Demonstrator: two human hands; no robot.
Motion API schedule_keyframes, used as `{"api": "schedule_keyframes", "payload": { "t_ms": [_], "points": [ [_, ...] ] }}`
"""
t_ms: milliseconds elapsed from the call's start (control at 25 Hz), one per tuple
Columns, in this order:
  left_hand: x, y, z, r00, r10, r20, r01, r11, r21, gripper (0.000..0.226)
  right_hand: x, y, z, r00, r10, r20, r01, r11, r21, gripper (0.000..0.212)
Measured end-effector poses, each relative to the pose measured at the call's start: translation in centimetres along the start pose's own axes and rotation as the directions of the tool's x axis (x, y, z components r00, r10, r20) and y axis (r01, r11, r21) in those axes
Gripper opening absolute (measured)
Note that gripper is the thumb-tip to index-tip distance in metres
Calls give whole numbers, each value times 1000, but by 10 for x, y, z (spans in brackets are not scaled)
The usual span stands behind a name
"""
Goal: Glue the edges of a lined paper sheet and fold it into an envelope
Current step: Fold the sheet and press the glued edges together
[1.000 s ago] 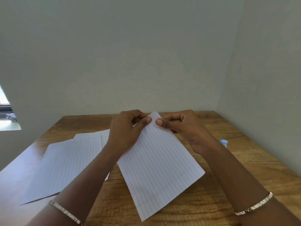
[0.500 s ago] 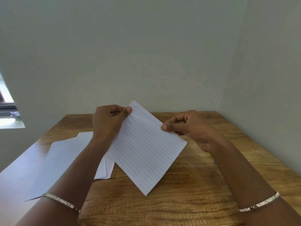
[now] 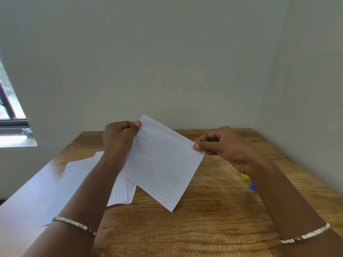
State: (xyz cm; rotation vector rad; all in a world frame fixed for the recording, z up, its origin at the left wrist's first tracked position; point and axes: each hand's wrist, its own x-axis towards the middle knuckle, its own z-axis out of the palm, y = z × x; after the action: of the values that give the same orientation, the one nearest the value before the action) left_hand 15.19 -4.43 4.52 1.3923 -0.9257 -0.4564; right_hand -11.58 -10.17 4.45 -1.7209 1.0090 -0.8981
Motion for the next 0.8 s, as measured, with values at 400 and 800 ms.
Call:
{"api": "schedule_keyframes", "payload": {
  "t_ms": [400, 800],
  "points": [
    [-1, 2, 4, 942, -332, 53, 333, 903, -273, 23, 4, 10, 19, 990, 64, -123, -34, 972, 233, 22],
    [-8, 6, -2, 899, -305, 314, 320, 947, 3, 39, 1, 11, 23, 912, -135, -387, 15, 955, -297, 28]
  ]
}}
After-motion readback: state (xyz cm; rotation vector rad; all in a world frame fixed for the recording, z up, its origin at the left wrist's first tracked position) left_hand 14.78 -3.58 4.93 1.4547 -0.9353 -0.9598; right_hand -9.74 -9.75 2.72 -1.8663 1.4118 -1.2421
